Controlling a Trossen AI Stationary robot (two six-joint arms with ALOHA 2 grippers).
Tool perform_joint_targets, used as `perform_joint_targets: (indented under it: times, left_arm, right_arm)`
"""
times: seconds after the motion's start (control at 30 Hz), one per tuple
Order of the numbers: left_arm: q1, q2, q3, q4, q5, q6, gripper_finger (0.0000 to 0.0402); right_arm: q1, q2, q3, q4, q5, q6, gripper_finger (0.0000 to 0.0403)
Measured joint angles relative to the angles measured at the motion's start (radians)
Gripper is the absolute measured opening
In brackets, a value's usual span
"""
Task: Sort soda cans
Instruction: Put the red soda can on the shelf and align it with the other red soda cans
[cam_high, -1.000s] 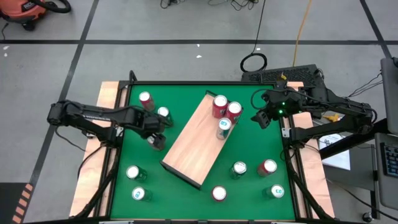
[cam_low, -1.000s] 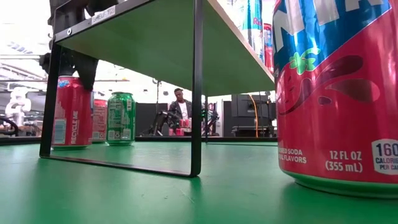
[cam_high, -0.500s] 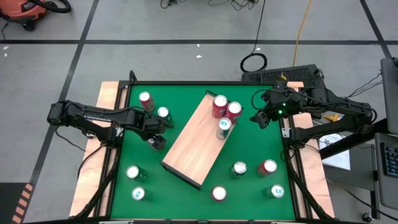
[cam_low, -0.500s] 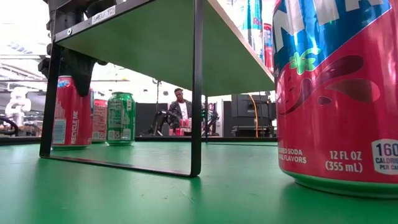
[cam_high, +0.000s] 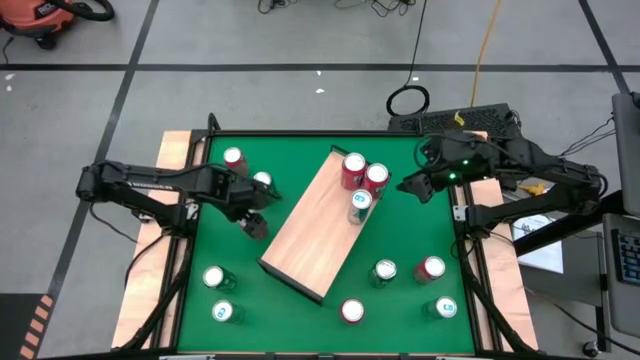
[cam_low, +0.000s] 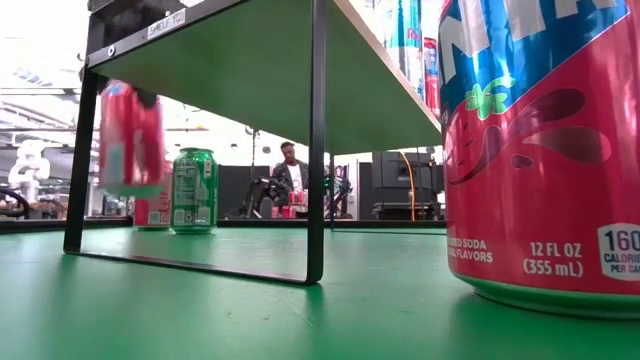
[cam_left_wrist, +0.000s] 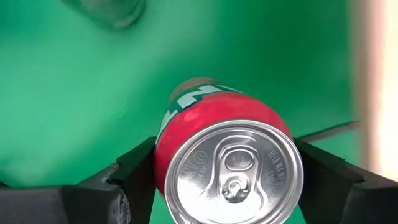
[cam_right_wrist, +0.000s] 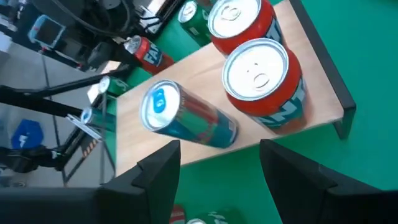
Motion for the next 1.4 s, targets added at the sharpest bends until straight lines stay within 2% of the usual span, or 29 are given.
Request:
perform_joint_targets:
  times: [0.2, 0.37, 0.63, 0.83, 1.0, 1.23, 1.4]
  left_arm:
    - [0.028, 0.000, 0.192, -0.136, -0.028, 0.069, 0.0282]
    - [0.059, 0.000, 0.364, -0.223, -0.081, 0.142, 0.0282]
    - [0.113, 0.000, 0.585, -0.189, -0.091, 0.325, 0.0282]
    - [0.127, 0.000, 0.663, -0.099, -0.092, 0.490, 0.0282]
    - [0.126, 0.000, 0.679, 0.011, -0.079, 0.577, 0.0282]
    - [0.126, 0.004, 0.681, 0.146, -0.006, 0.679, 0.0282]
    - [0.126, 0.006, 0.681, 0.166, 0.019, 0.743, 0.0282]
  right_arm:
    - [0.000, 0.000, 0.108, -0.012, -0.022, -0.020, 0.0210]
    - [0.000, 0.024, 0.191, 0.005, -0.021, -0.117, 0.0210]
    - [0.000, 0.143, 0.258, 0.101, -0.023, -0.250, 0.0210]
    - [0.000, 0.242, 0.287, 0.226, -0.052, -0.333, 0.0210]
    - [0.002, 0.330, 0.331, 0.295, -0.102, -0.370, 0.0210]
    - [0.029, 0.441, 0.424, 0.308, -0.100, -0.477, 0.0211]
    - [0.040, 0.497, 0.487, 0.315, -0.095, -0.554, 0.0225]
